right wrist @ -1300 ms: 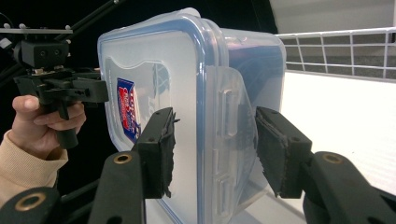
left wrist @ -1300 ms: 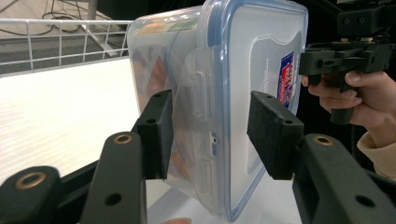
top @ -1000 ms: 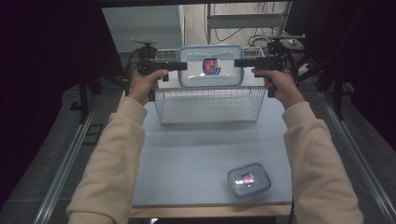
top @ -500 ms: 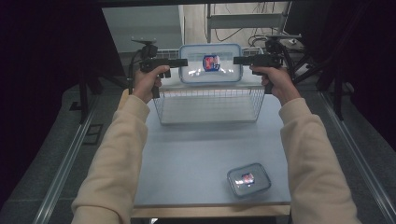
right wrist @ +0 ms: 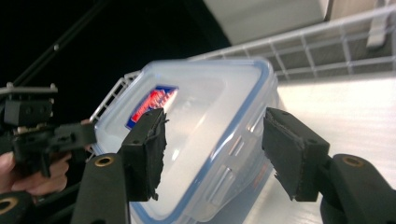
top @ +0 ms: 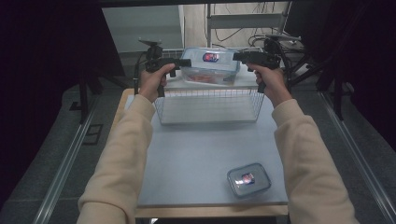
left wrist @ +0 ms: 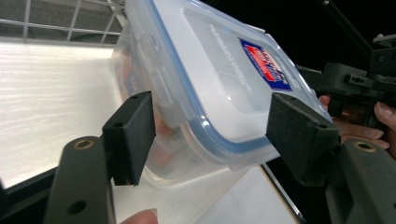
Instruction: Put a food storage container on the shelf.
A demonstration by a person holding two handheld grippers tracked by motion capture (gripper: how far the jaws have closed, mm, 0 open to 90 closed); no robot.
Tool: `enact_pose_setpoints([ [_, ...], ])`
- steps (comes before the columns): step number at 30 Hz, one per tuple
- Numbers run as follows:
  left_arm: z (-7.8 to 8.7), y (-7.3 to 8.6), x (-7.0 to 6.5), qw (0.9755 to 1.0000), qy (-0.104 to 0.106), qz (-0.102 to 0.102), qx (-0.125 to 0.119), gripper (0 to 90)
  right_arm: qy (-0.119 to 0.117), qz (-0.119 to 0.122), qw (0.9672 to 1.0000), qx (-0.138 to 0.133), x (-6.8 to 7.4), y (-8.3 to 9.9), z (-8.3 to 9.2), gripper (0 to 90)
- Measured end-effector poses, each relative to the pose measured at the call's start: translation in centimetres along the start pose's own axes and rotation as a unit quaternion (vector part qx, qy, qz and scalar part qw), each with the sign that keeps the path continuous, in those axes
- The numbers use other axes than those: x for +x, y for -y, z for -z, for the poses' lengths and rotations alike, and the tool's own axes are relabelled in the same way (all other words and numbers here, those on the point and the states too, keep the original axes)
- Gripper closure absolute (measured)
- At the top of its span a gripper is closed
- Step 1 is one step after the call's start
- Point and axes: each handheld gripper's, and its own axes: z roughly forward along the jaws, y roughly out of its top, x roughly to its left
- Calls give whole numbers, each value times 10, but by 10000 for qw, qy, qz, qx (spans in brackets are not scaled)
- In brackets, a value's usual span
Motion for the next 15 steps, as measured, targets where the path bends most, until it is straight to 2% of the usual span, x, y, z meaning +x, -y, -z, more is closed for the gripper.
enact_pose_setpoints([
  [1, 5, 2, -4, 9999, -73, -82, -79, 294, 5, 118, 9999, -41, 2, 2, 5, 401],
  [4, 13, 4, -8, 9996, -157, -180, -140, 291, 12, 211, 9998, -52, 4, 4, 12, 429],
  [5, 21, 7, -12, 9993, -174, -283, -171, 288, 21, 357, 9994, 0, 5, 9, 19, 465],
  [6, 21, 7, -12, 9993, -174, -283, -171, 290, 21, 357, 9994, 0, 5, 9, 19, 465],
  [7, 27, 10, -15, 9989, -206, -382, -182, 290, 8, 406, 9992, 16, 6, 11, 21, 485],
  [9, 35, 15, -20, 9985, -216, -444, -227, 292, 35, 615, 9981, 80, 8, 17, 28, 543],
  [12, 46, 24, -26, 9984, -157, -471, -285, 288, 56, 1007, 9946, 261, 13, 28, 36, 677],
  [15, 52, 34, -33, 9978, -163, -581, -273, 287, -24, 1145, 9926, 393, 18, 39, 41, 788],
])
